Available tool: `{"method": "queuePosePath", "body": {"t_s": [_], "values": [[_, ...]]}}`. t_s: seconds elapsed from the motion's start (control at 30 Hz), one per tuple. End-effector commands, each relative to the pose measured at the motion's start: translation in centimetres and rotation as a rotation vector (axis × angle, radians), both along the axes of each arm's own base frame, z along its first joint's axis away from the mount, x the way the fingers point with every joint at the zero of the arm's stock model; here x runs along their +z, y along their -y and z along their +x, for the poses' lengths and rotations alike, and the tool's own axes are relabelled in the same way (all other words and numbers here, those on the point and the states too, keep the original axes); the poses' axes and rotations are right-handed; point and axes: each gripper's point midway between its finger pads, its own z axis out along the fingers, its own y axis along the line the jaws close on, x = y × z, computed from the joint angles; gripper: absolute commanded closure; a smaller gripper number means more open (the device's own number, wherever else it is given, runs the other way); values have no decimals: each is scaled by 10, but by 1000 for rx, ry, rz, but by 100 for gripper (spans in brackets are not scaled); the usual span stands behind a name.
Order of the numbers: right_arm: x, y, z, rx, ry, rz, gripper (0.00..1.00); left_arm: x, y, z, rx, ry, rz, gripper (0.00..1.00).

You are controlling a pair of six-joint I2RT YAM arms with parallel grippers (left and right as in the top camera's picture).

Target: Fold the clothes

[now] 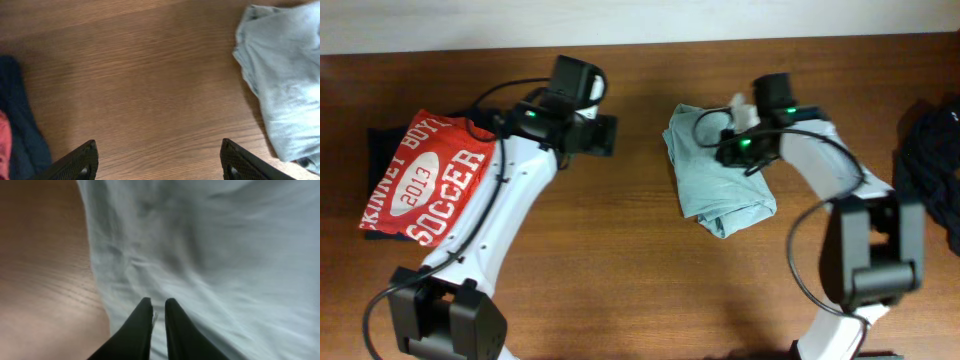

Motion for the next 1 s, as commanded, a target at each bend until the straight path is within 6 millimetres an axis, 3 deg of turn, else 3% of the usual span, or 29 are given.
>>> {"method": "queuePosePath", "body": {"t_s": [0.0,0.1,0.2,0.27,0.37,0.43,0.53,0.7,0.83,0.97], "values": [[-43,-1,-13,-11,-101,-119,88,-3,-11,0,3,-26,-29,21],[-66,21,-42,-114,-249,-271,92,-6,-19,-4,17,-56,-36,21],[-65,60,-72,-238,-360,-481,96,-7,-22,-5,24,-65,-34,21],[-54,89,-83,-310,-377,-648,96,-6,-22,-3,24,-56,-36,20],[-20,138,-85,-448,-287,-938,96,-3,-20,2,22,-31,-44,19],[-7,147,-76,-470,-217,-994,96,-2,-20,3,22,-27,-45,19],[-1,140,-66,-458,-183,-954,96,-2,-18,3,19,-26,-50,18],[-2,101,-54,-396,-201,-697,96,-6,7,0,-128,-47,-131,13],[-4,45,-44,-293,-218,-371,95,-26,11,0,-147,-102,-138,13],[-4,25,-32,-278,-190,-258,90,-48,19,0,-163,-159,-167,13]]}}
